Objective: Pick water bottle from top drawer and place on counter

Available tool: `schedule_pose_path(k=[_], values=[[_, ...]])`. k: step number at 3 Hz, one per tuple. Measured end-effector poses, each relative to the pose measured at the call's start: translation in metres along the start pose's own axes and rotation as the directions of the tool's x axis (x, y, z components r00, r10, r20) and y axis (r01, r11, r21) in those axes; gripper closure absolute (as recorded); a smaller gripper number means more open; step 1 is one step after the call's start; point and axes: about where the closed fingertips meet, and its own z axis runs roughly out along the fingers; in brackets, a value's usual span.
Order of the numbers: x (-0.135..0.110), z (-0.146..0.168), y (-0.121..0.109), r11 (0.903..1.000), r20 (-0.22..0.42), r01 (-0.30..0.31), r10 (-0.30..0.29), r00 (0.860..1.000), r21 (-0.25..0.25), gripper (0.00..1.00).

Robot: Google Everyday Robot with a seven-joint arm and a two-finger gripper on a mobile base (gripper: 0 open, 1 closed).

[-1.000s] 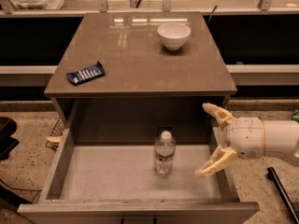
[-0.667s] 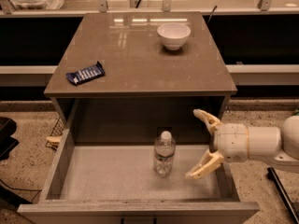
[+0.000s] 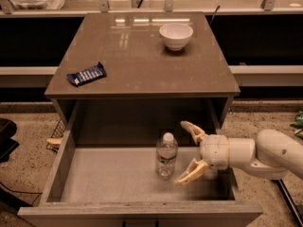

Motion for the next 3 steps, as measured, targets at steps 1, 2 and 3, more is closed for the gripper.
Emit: schedule_pose_path(k=[1,2,3], values=[[-0.006,0.022,0.011,0.9987,0.041,-0.011,0.013,0.999,-0.050,0.25],[-0.018,0.039,0.020,0.9929,0.074,-0.006,0.015,0.997,-0.118,0.49],[-0.018,0.040,0.021,0.9929,0.073,-0.005,0.014,0.997,-0.119,0.72]])
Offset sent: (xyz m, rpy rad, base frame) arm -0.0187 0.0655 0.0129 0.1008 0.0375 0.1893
